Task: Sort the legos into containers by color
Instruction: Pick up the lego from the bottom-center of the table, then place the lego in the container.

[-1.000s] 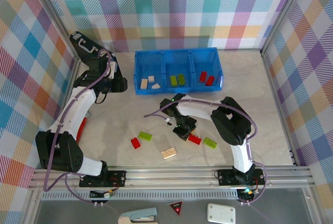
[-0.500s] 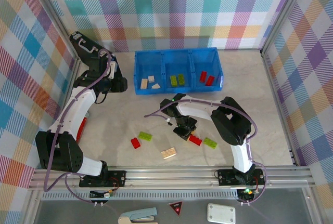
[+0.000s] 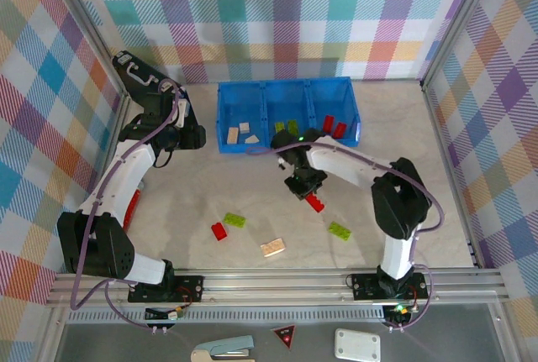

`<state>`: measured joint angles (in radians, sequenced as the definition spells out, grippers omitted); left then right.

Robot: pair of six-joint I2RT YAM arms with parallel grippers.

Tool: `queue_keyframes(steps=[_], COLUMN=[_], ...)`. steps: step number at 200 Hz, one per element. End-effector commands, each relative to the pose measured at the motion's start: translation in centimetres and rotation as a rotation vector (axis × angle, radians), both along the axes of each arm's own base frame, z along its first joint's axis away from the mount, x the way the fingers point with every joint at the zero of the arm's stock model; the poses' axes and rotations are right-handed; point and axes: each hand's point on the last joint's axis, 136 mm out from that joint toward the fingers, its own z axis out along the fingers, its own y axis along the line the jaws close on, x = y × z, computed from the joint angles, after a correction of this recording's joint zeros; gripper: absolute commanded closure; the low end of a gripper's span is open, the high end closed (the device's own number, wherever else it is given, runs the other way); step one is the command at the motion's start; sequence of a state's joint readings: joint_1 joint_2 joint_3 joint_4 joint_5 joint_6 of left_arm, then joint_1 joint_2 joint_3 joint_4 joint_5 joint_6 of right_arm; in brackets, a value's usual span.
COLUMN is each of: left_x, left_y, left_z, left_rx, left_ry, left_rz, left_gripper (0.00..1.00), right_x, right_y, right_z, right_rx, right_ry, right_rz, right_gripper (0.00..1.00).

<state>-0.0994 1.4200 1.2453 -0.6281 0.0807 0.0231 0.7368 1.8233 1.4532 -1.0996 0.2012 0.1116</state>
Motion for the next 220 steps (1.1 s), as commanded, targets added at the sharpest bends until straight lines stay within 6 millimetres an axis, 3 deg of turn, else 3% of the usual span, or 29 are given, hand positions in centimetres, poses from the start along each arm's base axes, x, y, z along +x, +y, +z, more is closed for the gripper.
queue_keyframes(steps=[1,81,154,220], left_x=[-0.1,-0.1,-0.2,-0.1], left_y=[0.6,0.7,0.9,1.1], left_z=[-0.8,-0.9,-0.9,-1.4], left_rx=[0.016,0.019,0.028,0.042], left_ry=[0.023,0.026,0.025,0.033], left_rz=[0.007,0.007,0.012,0.016], left_gripper=[0.28,0.28,0.28,0.28], right_x=[2.7,11.0,19.4,25.8], right_y=[-0.8,-5.2,-7.5,-7.7], right_z=[2.6,6.4,9.1,7.6], right_rx=[0.084,0.203,0.258,0.373], right_ry=[-0.105,-0.310,-0.467,-0.431], right_rz=[-0.162,-0.489,-0.543,-0.583], right_gripper=[0.74,0.75,0.75,0.75])
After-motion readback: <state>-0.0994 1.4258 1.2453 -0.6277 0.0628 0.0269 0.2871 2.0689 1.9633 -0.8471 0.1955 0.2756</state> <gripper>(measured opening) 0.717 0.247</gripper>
